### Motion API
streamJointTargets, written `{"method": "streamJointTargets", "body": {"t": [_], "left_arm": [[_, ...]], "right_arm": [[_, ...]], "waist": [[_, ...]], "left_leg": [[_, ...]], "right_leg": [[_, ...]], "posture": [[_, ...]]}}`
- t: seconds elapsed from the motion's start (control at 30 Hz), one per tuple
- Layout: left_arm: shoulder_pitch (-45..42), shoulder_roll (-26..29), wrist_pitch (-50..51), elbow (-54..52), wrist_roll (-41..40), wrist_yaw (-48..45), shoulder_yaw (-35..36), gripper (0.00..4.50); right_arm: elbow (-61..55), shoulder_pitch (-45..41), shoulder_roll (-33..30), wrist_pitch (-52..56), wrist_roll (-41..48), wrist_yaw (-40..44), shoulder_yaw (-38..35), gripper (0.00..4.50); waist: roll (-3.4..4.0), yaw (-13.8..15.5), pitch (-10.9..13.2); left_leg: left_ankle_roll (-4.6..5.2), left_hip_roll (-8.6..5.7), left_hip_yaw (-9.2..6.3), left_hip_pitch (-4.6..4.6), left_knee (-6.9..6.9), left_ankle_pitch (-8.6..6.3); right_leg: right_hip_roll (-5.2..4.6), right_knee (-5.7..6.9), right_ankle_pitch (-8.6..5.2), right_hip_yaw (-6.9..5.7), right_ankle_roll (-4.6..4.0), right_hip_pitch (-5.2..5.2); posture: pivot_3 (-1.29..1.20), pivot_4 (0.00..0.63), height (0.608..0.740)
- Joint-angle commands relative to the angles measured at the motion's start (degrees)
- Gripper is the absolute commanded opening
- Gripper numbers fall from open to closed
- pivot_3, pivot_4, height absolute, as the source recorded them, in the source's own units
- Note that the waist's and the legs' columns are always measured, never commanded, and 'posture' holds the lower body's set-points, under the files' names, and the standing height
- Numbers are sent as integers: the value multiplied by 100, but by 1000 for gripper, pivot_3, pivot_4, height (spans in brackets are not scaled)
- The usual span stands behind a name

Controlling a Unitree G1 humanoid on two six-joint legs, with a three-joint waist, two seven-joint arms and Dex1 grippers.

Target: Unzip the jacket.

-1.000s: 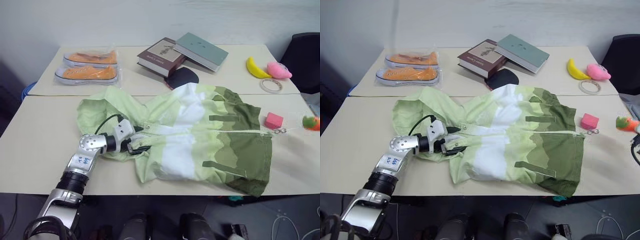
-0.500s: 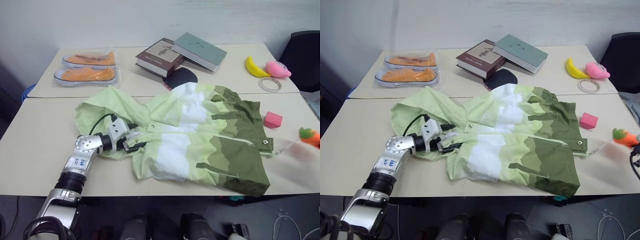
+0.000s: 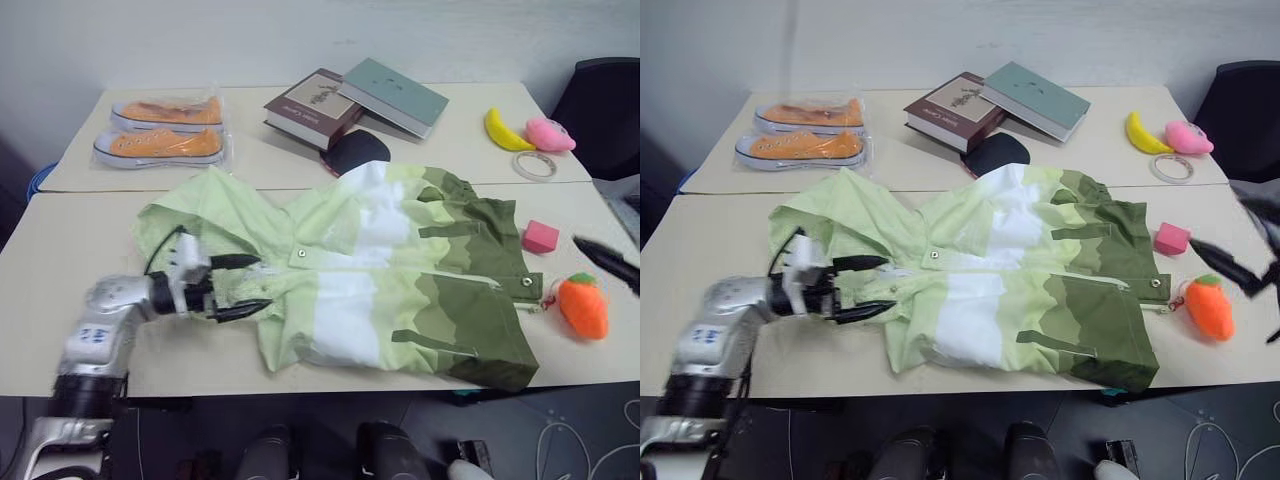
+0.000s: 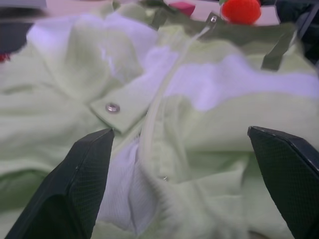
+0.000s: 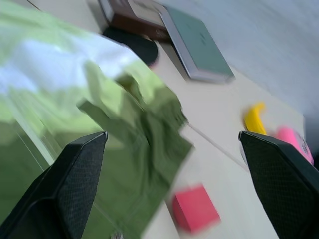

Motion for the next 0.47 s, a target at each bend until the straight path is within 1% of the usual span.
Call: {"method": "streamJointTargets", "body": {"t": [0.03, 0.07, 0.1, 0.13, 0.23, 0.3, 0.37, 0.4, 0.47], "left_arm": [[443, 297, 154, -307, -30, 29, 346, 4500], [554, 371, 108, -311, 92, 50, 366, 4500], [793, 353, -512, -205, 382, 20, 446, 4500], [1049, 320, -926, -89, 524, -54, 525, 4500], [1892, 336, -1564, 74, 767, -183, 708, 4500], [2465, 341, -1563, -206, 796, -24, 899, 4500], [2800, 279, -1357, -640, 662, 258, 1083, 4500], [2912, 237, -1433, -836, 691, 377, 1154, 4500], [3059, 235, -1504, -1136, 942, 624, 1168, 4500]], "right_arm": [[-442, 57, 326, -186, -83, 425, 738, 4486], [-474, -29, 465, -221, -51, 400, 867, 4486], [-538, -106, 650, -388, -108, 483, 1136, 4486], [-563, -116, 760, -626, -255, 666, 1400, 4486], [-446, 8, 864, -1220, -674, 1151, 1928, 4486], [-401, 135, 971, -1401, -705, 1290, 2081, 4486], [-356, 263, 1107, -1656, -630, 1513, 2149, 4486], [-275, 304, 1263, -1929, -521, 1689, 2147, 4486], [-80, 322, 1524, -2136, -318, 1888, 2128, 4486]], "waist": [[-11, 61, -3], [-14, 76, -1], [-13, 79, -1], [-10, 85, 2], [-5, 74, 4], [-10, 69, 7], [-27, 88, 15], [-38, 111, 20], [-43, 137, 22]], "left_leg": [[-3, 1, -7, 0, -2, -2], [-4, 0, -7, -1, -2, -4], [-1, -1, -5, -4, -4, -6], [6, -7, -2, -8, -4, -8], [18, -14, 13, -17, -2, -15], [25, -13, 14, -18, -2, -24], [27, -12, 11, -20, -2, -28], [27, -11, 4, -20, 0, -28], [24, -11, -10, -20, 5, -30]], "right_leg": [[2, -4, -2, -9, -4, 5], [3, -6, -3, -10, -5, 5], [3, -13, -3, -10, -5, 5], [-1, -16, -2, -10, -4, 1], [-6, -17, -1, -5, -2, -9], [-5, -24, -1, -7, -2, -8], [-6, -29, -1, -7, -2, -6], [-8, -31, -1, -11, -2, -3], [-11, -32, -1, -17, -2, 6]], "posture": [[0, 150, 740], [0, 150, 740], [0, 150, 740], [0, 150, 740], [0, 150, 740], [0, 150, 740], [0, 150, 740], [0, 150, 740], [0, 150, 740]]}}
